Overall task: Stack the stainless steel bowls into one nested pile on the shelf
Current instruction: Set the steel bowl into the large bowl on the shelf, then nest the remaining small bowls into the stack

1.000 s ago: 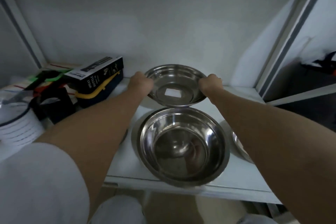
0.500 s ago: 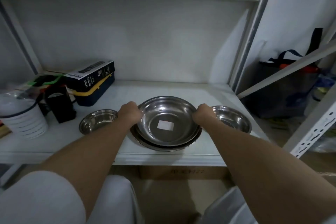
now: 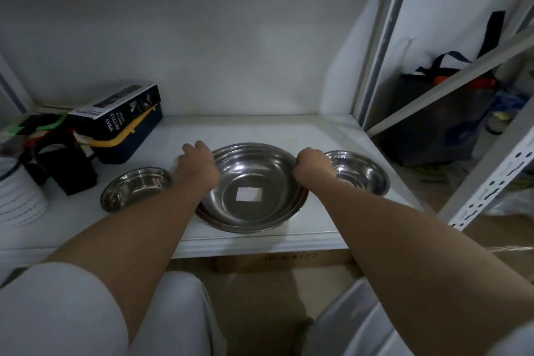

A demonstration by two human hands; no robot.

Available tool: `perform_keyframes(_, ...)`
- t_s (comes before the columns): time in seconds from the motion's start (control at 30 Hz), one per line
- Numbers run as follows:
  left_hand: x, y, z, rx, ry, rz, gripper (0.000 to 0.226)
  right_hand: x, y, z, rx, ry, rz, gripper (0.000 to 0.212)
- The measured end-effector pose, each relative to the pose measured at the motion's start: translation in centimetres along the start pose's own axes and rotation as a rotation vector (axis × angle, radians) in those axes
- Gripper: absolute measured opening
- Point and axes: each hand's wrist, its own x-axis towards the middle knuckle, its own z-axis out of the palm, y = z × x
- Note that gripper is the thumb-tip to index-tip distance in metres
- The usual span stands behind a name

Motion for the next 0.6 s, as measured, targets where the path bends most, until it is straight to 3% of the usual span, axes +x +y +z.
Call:
perform_keyframes(0.1,-0.3,1.0,-0.3,-0.030,-0.029,0.032,0.051,0.4,0.4,-0.1,0.004,0.043,0.006,0.027)
perform_keyframes(0.23,-0.2,4.3,-0.3,-0.118,-0.061,0.200,0.038,1.1,1.5,-1.2,0.039,0.061,0.081,0.035)
perform_keyframes(0.4,-0.2,10.9,2.3,-0.204,-0.150,0.388,0.044,1.7,4.5,-2.8,0.000,0.073,0.154,0.041)
perform_keyframes(0.6,0.3,16.2,5.9,0.037,-0.212,0.411,0.039,3.5,8.3,-3.5,0.127,-0.024,0.287,0.046)
